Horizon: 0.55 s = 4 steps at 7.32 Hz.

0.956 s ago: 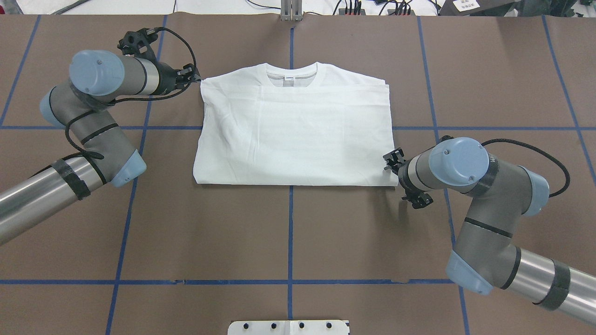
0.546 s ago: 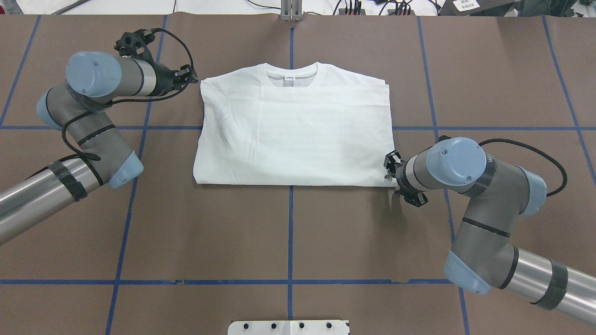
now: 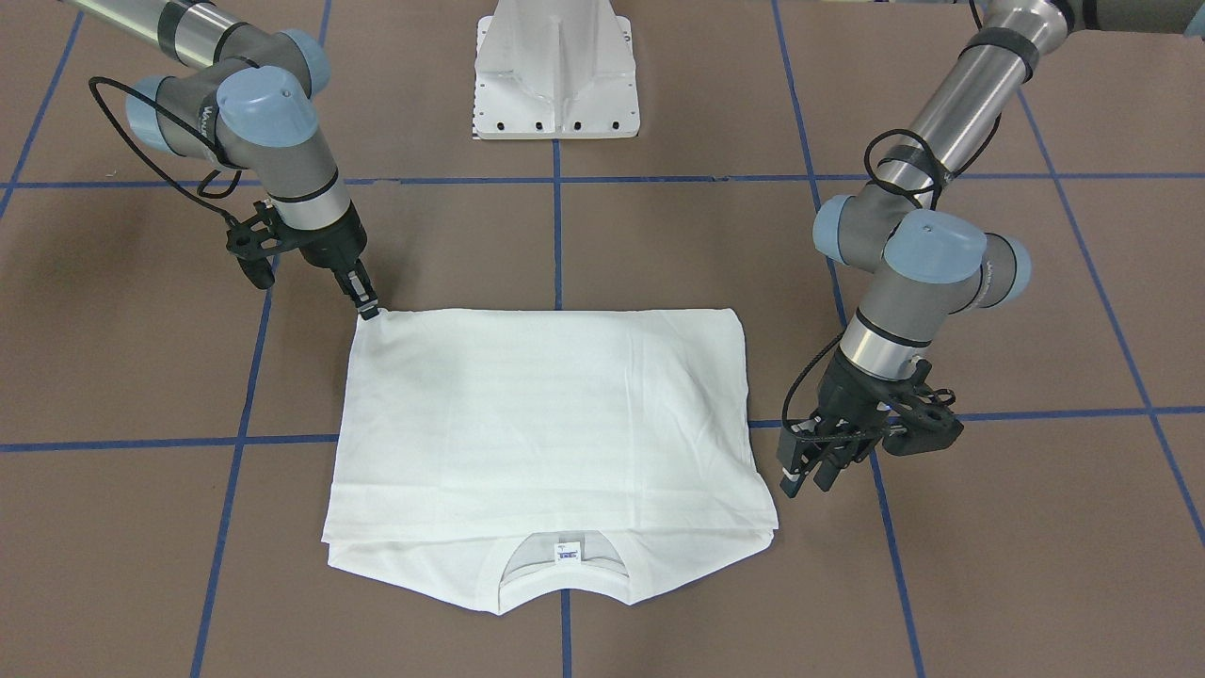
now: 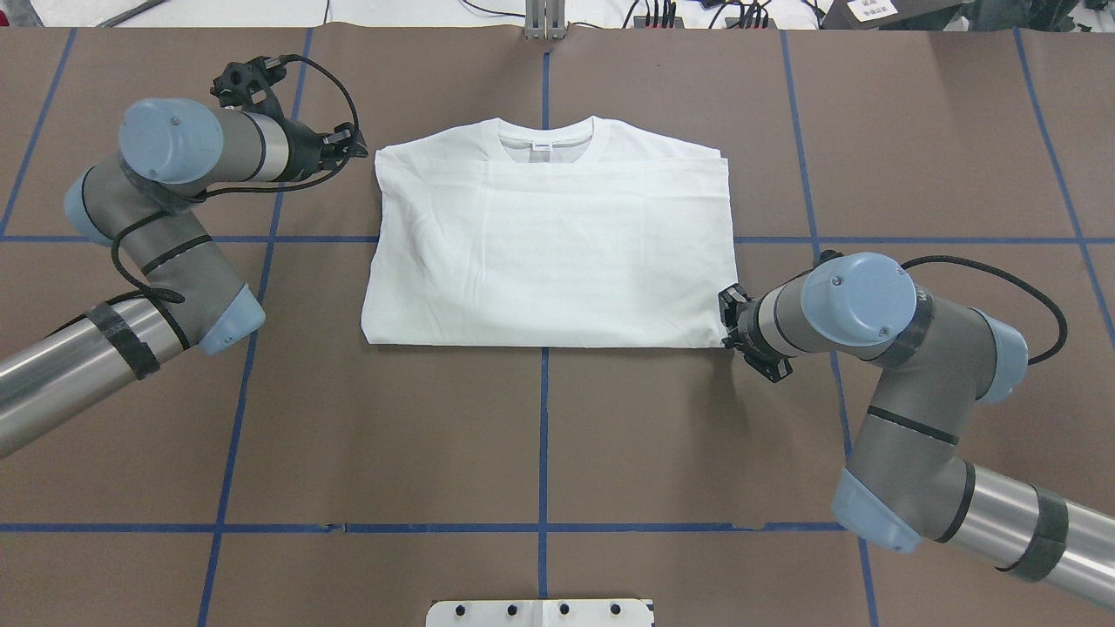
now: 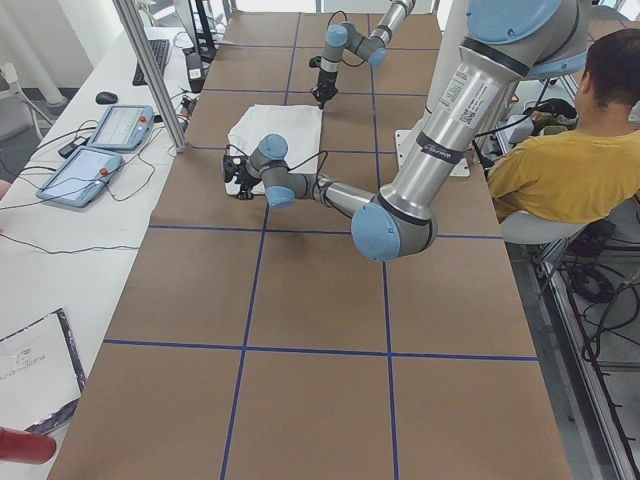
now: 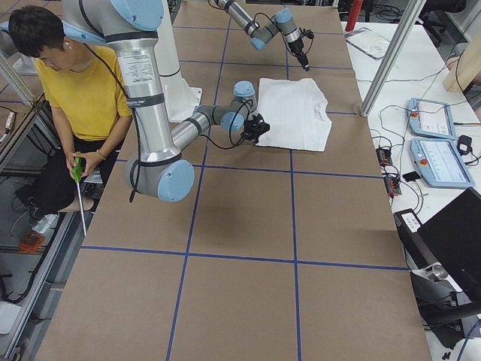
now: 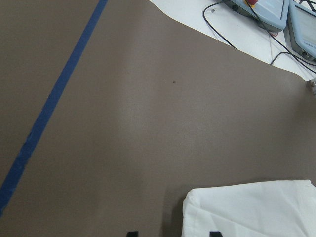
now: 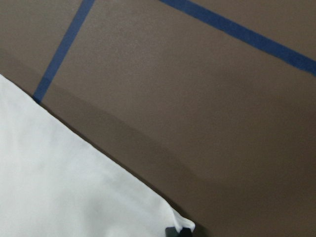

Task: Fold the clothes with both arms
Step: 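Move the right gripper down to the folded shirt's corner nearest it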

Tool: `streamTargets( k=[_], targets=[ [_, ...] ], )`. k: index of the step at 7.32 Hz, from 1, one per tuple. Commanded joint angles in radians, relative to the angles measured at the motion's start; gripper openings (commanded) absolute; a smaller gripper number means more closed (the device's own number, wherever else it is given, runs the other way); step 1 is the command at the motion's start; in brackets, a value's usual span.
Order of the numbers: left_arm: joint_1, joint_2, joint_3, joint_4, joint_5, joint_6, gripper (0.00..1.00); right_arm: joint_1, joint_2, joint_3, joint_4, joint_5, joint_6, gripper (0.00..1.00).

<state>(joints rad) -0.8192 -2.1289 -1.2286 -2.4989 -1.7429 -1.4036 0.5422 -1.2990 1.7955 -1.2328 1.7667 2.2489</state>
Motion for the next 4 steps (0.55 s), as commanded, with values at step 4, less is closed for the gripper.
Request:
streamTargets(
  k=[4],
  targets=[
    [-0.005, 0.033, -0.116, 0.009, -0.012, -0.005, 0.58, -0.118, -0.101, 0.275, -0.167, 0.029, 0.014, 0.0]
  ],
)
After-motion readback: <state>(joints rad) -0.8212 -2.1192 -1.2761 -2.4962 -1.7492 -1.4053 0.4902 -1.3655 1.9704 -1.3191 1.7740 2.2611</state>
